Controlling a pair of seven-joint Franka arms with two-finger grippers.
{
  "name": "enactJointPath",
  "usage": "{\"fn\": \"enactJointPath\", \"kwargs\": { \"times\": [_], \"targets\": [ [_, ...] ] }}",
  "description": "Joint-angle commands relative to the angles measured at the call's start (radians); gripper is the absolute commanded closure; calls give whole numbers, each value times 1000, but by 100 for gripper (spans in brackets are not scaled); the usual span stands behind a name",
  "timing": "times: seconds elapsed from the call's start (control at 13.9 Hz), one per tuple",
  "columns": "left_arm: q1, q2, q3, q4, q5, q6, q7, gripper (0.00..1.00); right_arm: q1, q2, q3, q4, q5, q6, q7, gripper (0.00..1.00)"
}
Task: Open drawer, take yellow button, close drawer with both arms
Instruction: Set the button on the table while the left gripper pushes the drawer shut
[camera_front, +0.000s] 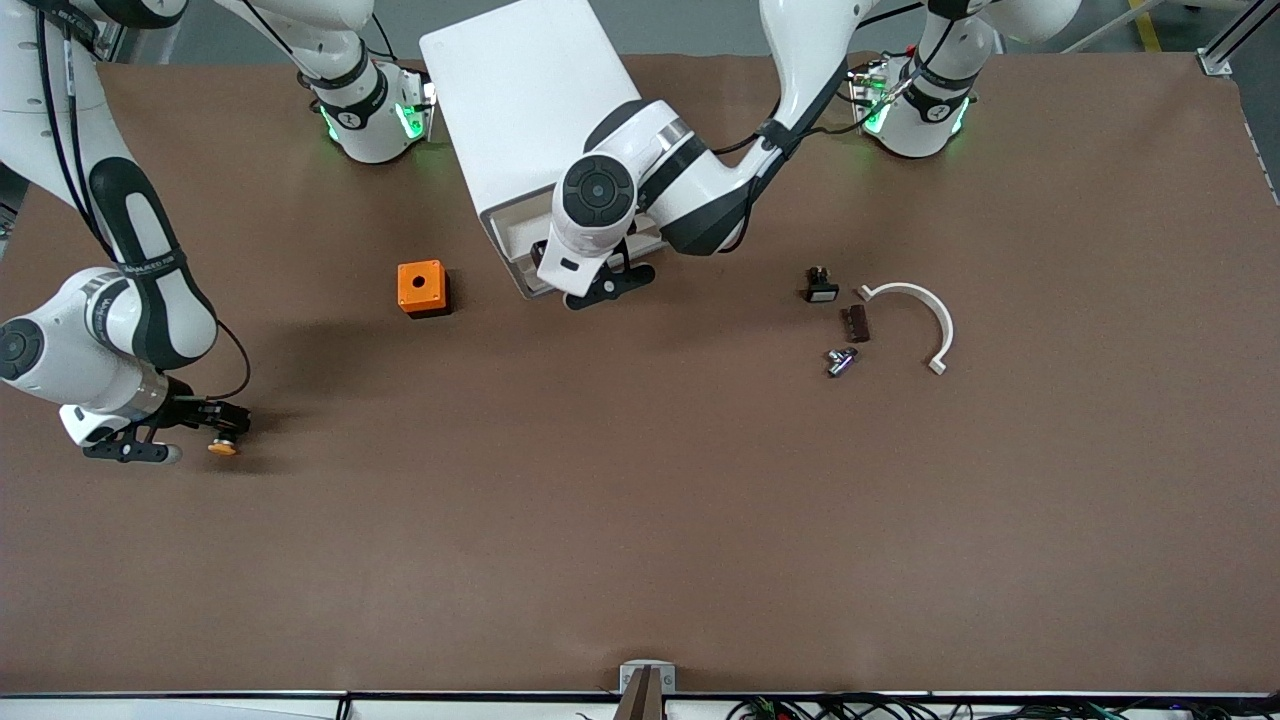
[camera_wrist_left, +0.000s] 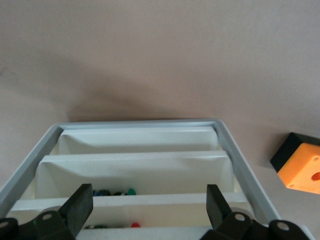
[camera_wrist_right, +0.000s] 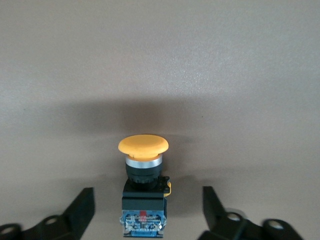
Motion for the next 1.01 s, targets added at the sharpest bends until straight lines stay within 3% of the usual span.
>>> {"fn": "enactJointPath", "kwargs": {
  "times": [0.0,0.22,0.5,0.72,0.93],
  "targets": [
    [-21,-5,-1,-23,-49,2,0,0,2,-1,1,81,7,-131,6,0],
    [-28,-5,-1,-24,-87,2,0,0,7,-28,1,213,7,-378,91,0],
    [-28,-5,-1,-41,-109,2,0,0,37,-85,-2,336,1,-604,215,0],
    [-41,-5,-1,-67,-176,2,0,0,77,-114,2,466,-86,-798,259,0],
    [-44,-4,-1,-69,-182,2,0,0,114,-205,2,485,-97,-888,269,0]
  ]
}}
